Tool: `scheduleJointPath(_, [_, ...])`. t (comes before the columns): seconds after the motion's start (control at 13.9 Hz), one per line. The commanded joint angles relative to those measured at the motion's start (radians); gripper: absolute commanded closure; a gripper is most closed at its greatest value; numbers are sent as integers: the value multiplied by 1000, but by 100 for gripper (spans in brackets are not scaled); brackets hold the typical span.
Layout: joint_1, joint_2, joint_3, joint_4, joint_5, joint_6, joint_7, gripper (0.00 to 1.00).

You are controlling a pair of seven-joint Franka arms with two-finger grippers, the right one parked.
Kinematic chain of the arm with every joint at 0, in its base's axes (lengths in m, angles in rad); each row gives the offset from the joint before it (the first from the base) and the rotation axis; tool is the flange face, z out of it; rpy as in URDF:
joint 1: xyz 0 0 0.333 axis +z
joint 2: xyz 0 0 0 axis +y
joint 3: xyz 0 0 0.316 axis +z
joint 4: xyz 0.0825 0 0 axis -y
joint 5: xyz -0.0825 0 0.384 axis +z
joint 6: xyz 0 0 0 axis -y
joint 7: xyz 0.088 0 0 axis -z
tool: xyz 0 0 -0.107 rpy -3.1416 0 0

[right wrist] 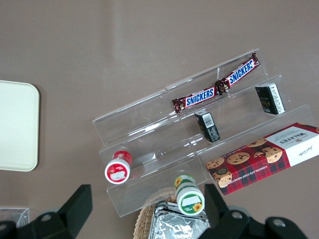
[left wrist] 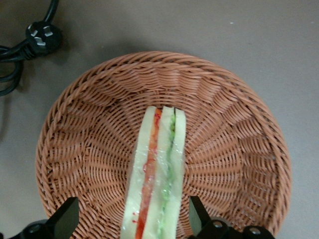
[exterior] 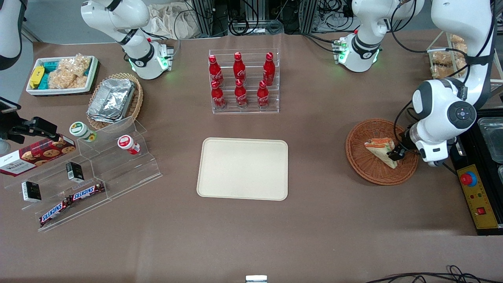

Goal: Place sandwich from basket to tray
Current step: 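Close the left gripper on the sandwich and lift it from the basket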

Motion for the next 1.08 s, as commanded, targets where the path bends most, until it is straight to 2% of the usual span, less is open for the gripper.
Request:
scheduleJointPath(0.0, [-1,10,5,-40,-22,68,-9,1])
scheduleJointPath(0.43, [-4,36,3,-57,-57,108,-9,1])
scheduleJointPath(0.86, [-15,99,-1,-64,-134,181,-9,2])
scheduleJointPath(0.94, [-15,105,-1,-62,-134,182,-9,7])
scheduleJointPath(1.01, [-15,105,-3,-59,-134,179,-8,39])
